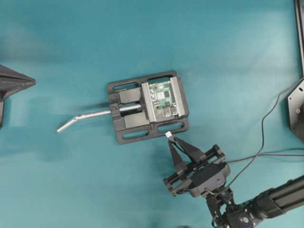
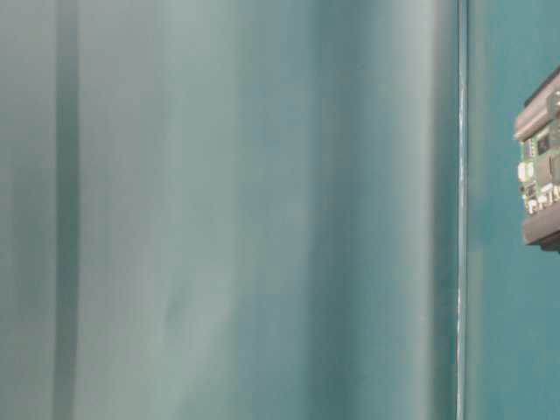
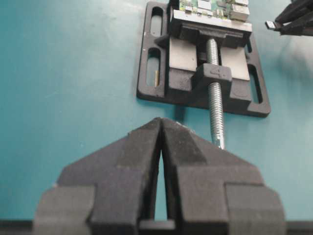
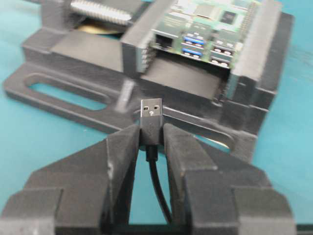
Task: Insert the USB into the fixed PCB.
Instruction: 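Lift and rotate the USB plug toward the PCB's USB port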
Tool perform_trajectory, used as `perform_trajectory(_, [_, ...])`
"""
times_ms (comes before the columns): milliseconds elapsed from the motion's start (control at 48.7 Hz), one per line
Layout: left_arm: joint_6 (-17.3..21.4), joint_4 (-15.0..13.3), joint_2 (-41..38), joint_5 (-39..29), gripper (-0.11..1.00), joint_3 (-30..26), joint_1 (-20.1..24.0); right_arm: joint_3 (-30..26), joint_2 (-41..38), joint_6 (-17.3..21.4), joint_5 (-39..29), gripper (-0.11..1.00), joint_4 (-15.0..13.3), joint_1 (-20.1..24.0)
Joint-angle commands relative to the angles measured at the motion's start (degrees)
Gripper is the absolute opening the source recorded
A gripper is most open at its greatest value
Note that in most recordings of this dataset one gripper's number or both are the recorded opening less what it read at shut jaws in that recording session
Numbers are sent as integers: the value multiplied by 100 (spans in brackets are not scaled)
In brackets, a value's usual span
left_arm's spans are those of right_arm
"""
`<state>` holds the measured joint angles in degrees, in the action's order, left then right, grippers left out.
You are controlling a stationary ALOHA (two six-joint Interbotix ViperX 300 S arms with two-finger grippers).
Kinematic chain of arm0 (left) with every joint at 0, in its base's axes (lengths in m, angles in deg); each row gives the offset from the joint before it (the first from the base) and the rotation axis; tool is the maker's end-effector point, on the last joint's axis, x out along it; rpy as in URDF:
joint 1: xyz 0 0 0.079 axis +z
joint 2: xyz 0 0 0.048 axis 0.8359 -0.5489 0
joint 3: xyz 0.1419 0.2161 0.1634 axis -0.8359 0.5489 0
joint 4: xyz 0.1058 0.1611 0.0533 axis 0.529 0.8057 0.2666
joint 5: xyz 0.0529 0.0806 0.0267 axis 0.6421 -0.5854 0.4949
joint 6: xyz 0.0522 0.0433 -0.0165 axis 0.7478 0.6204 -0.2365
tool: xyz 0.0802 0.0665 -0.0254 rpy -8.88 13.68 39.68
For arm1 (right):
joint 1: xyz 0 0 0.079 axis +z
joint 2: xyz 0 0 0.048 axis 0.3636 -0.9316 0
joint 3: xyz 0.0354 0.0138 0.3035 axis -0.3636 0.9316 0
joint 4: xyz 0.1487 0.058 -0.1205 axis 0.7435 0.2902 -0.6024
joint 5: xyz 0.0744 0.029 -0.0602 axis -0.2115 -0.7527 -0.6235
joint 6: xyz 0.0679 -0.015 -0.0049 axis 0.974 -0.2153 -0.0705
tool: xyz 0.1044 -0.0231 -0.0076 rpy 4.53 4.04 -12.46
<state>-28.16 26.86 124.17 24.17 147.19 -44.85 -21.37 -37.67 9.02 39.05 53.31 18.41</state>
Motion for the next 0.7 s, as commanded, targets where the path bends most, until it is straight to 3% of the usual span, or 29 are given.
perform_trajectory(0, [-18,18,-44,26,0,-158,0,-149,62,35,202,21,88,0])
perform_trajectory(246, [-18,18,-44,26,0,-158,-9,-439,-167,703,1072,21,387,0])
perform_trajectory(431, [-18,18,-44,26,0,-158,-9,-650,-220,721,1134,21,791,0])
perform_trajectory(677, [-18,18,-53,26,0,-158,-9,-721,-229,712,1125,21,1011,-26])
